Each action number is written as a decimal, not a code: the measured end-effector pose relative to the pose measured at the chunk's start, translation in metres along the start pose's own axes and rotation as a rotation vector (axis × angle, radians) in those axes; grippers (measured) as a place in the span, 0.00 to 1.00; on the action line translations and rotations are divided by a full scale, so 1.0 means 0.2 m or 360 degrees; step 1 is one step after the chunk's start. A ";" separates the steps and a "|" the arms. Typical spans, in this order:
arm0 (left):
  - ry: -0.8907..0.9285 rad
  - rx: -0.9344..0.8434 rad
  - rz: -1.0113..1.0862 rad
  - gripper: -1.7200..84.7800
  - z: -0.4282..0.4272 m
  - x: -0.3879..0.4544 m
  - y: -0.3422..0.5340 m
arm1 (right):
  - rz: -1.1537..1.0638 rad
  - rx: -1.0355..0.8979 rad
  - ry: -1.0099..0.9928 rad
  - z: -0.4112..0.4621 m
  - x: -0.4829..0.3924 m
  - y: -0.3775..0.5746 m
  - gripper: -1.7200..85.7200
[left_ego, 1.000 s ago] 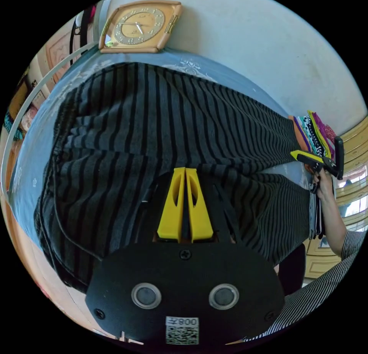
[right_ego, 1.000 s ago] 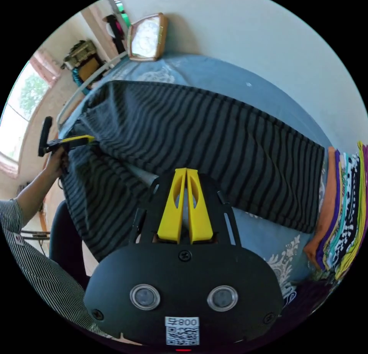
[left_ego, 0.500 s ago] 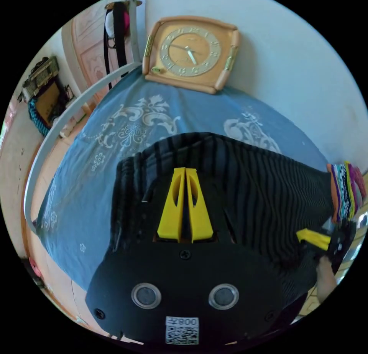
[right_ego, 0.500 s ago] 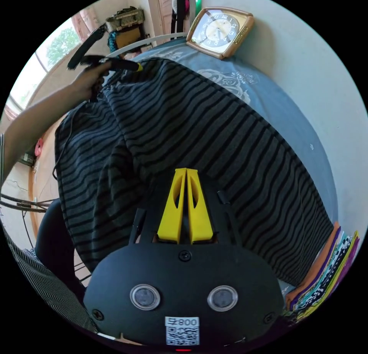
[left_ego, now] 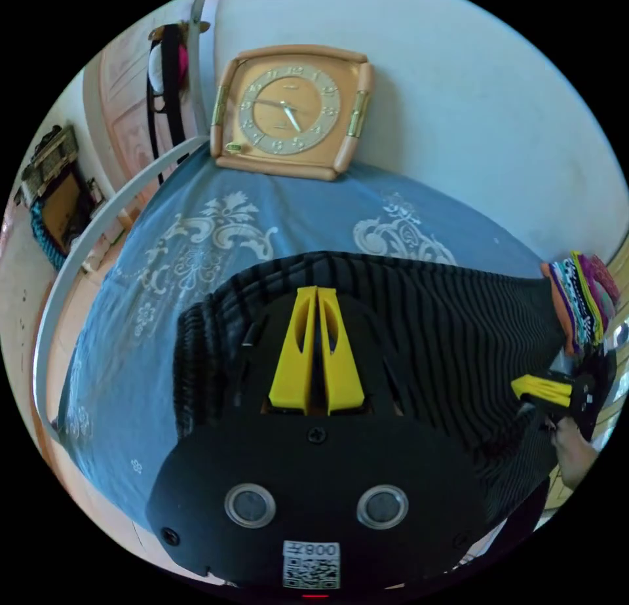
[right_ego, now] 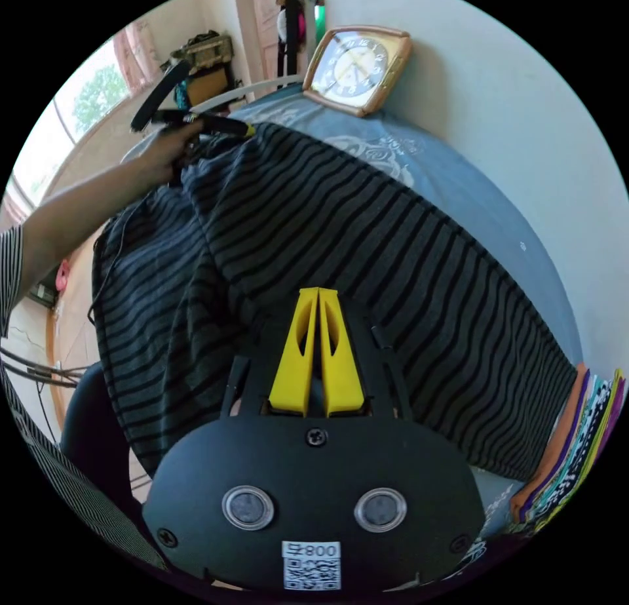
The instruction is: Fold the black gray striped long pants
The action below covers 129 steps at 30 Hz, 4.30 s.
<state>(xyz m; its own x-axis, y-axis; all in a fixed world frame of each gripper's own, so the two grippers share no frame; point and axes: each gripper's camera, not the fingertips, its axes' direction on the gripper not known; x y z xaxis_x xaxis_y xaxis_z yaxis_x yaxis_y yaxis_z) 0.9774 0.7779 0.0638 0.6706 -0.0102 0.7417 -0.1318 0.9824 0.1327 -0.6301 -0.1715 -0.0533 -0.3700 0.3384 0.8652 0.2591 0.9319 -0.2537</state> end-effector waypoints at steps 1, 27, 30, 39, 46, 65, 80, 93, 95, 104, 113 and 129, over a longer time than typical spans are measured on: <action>0.0058 0.0012 0.0034 0.02 0.00 0.04 -0.01 | 0.0042 0.0038 0.0038 -0.03 0.02 0.00 0.02; 0.0136 -0.0261 0.0678 0.02 0.27 0.83 -0.26 | 0.0853 -0.0153 0.0310 -0.05 0.94 0.53 0.02; 0.0110 -0.0130 0.0710 0.02 0.16 0.86 -0.19 | 0.0784 -0.0078 0.0312 -0.12 0.93 0.60 0.02; 0.0092 -0.0206 0.0811 0.02 0.30 1.09 -0.10 | 0.1288 -0.0047 0.0543 -0.27 1.36 1.03 0.02; -0.0004 -0.0188 0.0749 0.02 0.36 1.12 -0.02 | 0.1289 -0.0144 0.0526 -0.21 1.47 1.05 0.02; 0.0121 -0.0363 0.0244 0.02 -0.21 0.39 1.47 | 0.0903 -0.0184 0.0175 -0.51 0.06 1.74 0.02; -0.0133 -0.0315 -0.0360 0.02 -0.35 -0.25 2.35 | 0.0932 -0.0207 0.0011 -0.51 -0.22 1.60 0.02; -0.0062 -0.0233 -0.0471 0.05 -0.27 -0.44 2.92 | 0.0270 -0.0420 -0.0423 -0.10 -1.11 1.06 0.02; -0.0068 -0.0122 -0.0481 0.07 -0.30 -0.47 2.99 | 0.0264 -0.0449 -0.0429 -0.07 -1.14 1.03 0.02; -0.0151 -0.0438 -0.0439 0.04 -0.01 -0.57 3.34 | 0.0078 -0.0326 -0.0765 -0.06 -1.38 0.70 0.02; 0.0218 -0.0137 -0.0516 0.03 -0.14 -0.69 3.60 | -0.0154 -0.0296 -0.1157 0.15 -1.72 0.06 0.07; 0.0530 -0.0251 -0.0453 0.03 0.23 -0.62 3.82 | 0.0115 -0.0477 -0.1331 0.48 -1.91 -0.49 0.08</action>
<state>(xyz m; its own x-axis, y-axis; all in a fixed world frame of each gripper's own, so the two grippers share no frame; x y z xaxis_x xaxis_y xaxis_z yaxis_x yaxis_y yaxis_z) 0.7595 1.5215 0.1033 0.8652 -0.2483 0.4357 0.1868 0.9659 0.1795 -0.6000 -0.3794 -0.4012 -0.8434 0.4887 0.2232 0.4862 0.8711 -0.0701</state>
